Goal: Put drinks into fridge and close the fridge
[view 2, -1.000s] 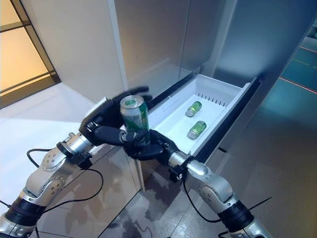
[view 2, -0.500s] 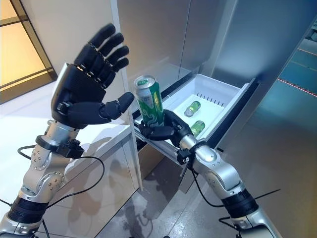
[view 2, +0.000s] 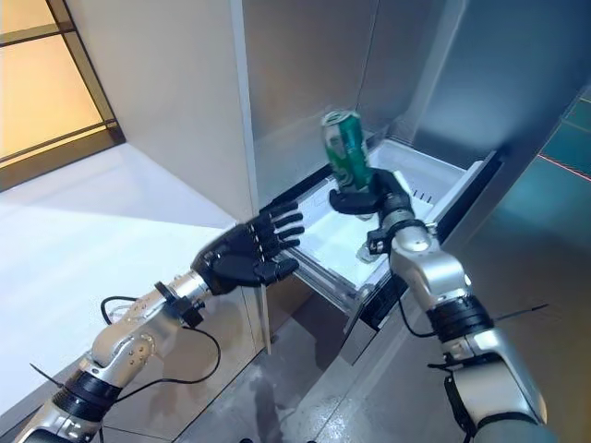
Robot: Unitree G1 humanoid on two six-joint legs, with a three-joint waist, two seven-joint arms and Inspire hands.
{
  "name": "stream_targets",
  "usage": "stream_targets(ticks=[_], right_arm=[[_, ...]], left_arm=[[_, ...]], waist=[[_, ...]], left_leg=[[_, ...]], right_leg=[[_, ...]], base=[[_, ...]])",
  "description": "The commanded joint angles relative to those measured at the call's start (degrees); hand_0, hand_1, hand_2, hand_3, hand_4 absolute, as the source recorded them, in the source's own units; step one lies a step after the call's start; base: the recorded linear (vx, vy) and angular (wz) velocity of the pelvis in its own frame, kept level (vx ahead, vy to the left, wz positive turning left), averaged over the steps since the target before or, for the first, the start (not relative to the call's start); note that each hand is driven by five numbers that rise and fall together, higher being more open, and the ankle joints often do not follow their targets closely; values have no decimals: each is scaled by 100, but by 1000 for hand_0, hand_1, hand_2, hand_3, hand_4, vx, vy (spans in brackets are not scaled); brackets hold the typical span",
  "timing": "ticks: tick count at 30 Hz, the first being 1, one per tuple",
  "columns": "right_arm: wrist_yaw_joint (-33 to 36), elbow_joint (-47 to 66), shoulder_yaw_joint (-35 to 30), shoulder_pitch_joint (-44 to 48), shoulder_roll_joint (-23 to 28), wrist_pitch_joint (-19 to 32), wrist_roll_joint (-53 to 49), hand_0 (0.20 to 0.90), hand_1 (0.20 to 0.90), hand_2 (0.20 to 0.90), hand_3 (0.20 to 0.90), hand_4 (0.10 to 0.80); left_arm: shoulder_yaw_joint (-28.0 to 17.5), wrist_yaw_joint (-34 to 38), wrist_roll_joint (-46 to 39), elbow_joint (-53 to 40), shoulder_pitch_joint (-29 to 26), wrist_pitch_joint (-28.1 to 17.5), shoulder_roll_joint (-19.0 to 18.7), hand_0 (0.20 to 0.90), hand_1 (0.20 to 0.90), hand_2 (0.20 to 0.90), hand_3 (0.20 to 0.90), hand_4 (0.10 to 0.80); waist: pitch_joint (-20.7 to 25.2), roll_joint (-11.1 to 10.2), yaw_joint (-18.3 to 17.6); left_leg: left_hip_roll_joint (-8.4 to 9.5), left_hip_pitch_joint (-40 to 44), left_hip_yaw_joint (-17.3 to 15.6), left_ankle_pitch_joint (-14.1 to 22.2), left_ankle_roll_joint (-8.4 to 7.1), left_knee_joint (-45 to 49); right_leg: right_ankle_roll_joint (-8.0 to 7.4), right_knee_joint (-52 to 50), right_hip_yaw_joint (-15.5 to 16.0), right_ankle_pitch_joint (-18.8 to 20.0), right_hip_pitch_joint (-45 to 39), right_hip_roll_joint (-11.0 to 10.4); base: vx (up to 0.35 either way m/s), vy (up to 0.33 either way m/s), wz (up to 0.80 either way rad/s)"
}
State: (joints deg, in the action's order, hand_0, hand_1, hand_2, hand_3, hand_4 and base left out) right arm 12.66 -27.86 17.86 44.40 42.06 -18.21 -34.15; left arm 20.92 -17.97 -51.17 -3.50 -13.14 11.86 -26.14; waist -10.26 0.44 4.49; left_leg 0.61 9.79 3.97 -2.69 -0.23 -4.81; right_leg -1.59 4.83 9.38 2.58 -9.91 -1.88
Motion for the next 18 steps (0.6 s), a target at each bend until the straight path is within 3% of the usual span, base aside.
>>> stream_targets(ticks=[1, 9, 13, 18], right_arm=[[16, -402, -52, 1871, 694, 1084, 67, 300, 300, 300, 200, 100], [-231, -1822, 489, 2234, 692, 1114, 447, 300, 300, 300, 200, 100], [-439, -2429, 652, 2504, 654, 1073, 681, 300, 300, 300, 200, 100], [-646, -2650, 758, 2568, 611, 812, 782, 300, 300, 300, 200, 100]], left_arm=[[348, -587, -532, -399, -7, -118, -43, 900, 900, 900, 900, 800], [1233, -980, -386, -103, 383, 456, -295, 900, 900, 900, 900, 800], [1588, -966, 98, 876, 278, 165, -319, 900, 900, 900, 900, 800], [1716, -362, 1110, 2352, 227, -546, -162, 900, 900, 900, 900, 800]], waist=[[542, -327, 234], [268, -253, 422], [-65, -204, 508], [-506, -184, 514]], left_leg=[[278, 41, -81, 337, 127, 102], [297, -86, 55, 318, 131, 192], [309, -519, 136, 251, 153, 302], [287, -913, 145, 167, 174, 367]], right_leg=[[-68, -378, 16, -318, -65, 6], [-67, -448, 112, -322, 2, -27], [-71, -562, 85, -272, 423, -34], [-46, -638, 25, -208, 808, -11]], base=[[63, 8, 14], [51, 3, 18], [-166, -48, 22], [-156, -43, 3]])
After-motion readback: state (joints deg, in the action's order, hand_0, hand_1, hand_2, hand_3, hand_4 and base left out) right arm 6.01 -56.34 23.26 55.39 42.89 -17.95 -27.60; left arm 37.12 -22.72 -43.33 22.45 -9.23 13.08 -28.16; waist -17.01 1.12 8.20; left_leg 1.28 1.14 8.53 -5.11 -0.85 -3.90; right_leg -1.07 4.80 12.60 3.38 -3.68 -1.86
